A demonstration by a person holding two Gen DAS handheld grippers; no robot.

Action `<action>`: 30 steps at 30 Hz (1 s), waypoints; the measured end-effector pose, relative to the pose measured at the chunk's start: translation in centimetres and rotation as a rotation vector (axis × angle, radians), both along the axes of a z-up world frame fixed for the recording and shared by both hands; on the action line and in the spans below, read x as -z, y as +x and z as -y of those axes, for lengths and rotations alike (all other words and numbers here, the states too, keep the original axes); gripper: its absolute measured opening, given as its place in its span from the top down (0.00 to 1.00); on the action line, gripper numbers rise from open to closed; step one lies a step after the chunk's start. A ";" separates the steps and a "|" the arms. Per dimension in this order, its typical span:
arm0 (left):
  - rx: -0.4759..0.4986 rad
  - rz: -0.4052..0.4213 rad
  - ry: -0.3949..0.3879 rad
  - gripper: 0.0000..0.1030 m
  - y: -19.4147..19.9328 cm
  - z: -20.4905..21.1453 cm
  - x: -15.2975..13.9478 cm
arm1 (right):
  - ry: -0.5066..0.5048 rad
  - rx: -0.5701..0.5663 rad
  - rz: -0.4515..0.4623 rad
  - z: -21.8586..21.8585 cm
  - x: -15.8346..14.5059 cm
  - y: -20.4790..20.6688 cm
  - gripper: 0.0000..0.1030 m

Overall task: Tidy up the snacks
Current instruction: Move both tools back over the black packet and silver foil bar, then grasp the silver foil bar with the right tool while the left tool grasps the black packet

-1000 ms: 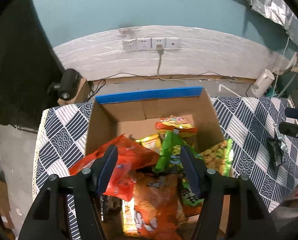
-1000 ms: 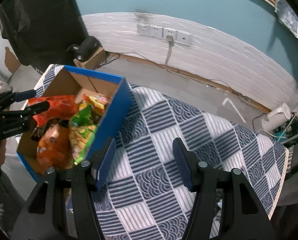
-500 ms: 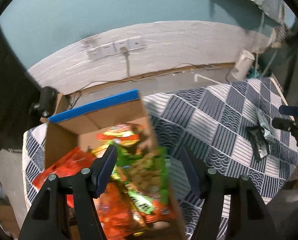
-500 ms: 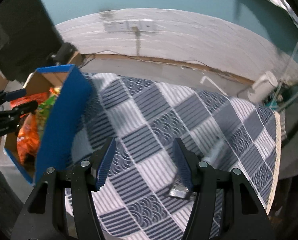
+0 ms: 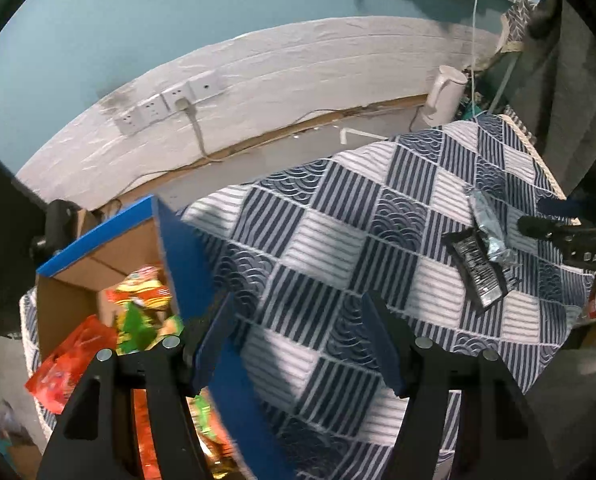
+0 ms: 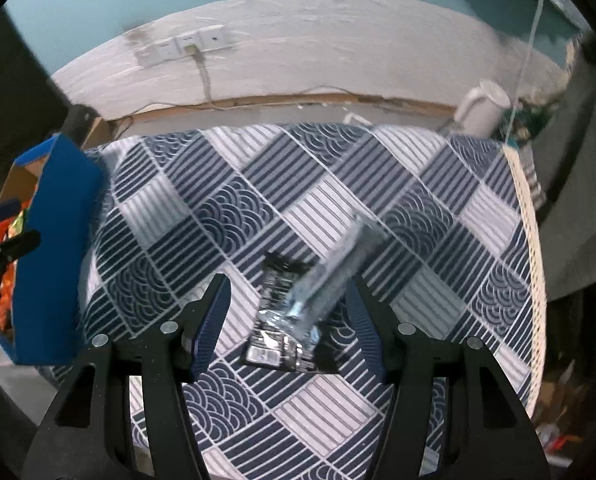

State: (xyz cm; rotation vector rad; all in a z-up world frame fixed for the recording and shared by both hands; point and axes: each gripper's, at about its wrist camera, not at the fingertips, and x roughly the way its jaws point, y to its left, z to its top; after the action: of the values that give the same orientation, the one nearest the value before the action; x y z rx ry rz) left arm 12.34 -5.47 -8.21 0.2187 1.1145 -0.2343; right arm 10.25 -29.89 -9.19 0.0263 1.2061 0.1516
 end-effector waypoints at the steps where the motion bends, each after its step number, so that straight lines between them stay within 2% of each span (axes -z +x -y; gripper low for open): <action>1: 0.000 -0.005 -0.005 0.35 0.1 0.4 0.2 | 0.009 0.015 -0.008 0.5 0.4 0.1 0.41; 6: -0.002 -0.029 -0.007 0.33 0.8 1.8 1.9 | 0.020 0.076 -0.029 1.7 1.8 0.9 0.34; 10: -0.005 -0.048 0.008 0.33 1.7 2.6 3.7 | 0.057 0.136 -0.057 2.8 3.1 2.0 0.34; 16: -0.034 -0.077 -0.015 0.33 3.5 3.0 5.8 | 0.121 0.229 -0.108 4.2 5.7 3.9 0.34; 23: -0.042 -0.122 -0.024 0.33 4.1 3.2 7.7 | 0.148 0.267 -0.156 4.6 8.6 4.9 0.35; 25: -0.039 -0.128 -0.022 0.33 4.1 3.3 7.9 | 0.150 0.267 -0.154 4.7 8.9 5.0 0.41; 27: -0.039 -0.132 -0.028 0.33 4.1 3.4 8.0 | 0.155 0.255 -0.161 4.6 9.2 5.2 0.56; 30: -0.042 -0.133 -0.038 0.33 4.1 3.6 7.9 | 0.162 0.224 -0.171 4.4 9.7 5.3 0.69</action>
State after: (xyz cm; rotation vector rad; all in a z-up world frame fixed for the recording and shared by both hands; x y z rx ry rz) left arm 16.42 -9.09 -16.07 0.1477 1.2441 -0.2346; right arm 15.52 -34.31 -18.85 0.3199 1.3493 0.0506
